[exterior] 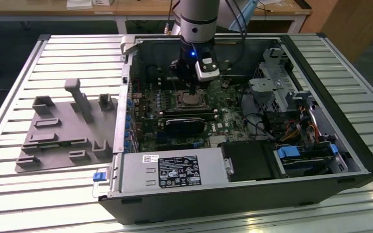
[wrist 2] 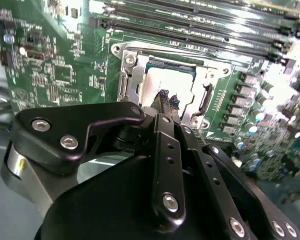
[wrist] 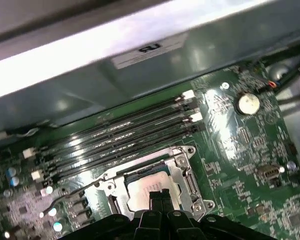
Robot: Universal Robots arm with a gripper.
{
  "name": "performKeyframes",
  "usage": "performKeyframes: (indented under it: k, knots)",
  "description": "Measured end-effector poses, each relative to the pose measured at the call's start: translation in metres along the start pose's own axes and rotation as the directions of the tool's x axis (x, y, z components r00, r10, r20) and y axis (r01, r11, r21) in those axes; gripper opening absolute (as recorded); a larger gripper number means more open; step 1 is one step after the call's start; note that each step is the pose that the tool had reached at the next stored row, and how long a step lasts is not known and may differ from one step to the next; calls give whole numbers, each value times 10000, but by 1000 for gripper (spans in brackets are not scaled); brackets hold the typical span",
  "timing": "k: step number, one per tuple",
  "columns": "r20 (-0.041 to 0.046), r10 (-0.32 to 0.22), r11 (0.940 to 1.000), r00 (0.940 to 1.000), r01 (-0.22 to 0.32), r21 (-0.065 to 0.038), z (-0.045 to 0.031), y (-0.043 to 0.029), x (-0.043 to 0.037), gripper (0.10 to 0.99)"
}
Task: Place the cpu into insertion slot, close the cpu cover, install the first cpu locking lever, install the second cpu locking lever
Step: 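Close the cpu cover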
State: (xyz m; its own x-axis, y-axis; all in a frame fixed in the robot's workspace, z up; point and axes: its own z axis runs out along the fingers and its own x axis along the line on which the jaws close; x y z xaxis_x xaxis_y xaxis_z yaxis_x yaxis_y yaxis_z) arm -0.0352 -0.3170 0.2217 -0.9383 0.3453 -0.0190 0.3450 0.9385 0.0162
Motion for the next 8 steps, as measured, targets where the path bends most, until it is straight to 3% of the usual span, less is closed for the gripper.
performKeyframes:
  k: [4,8]
  knots:
    - [-11,-733,9973,9973,733,-13,4,0,0,102]
    - [-21,-1449,9894,9894,1449,-28,8,0,0,102]
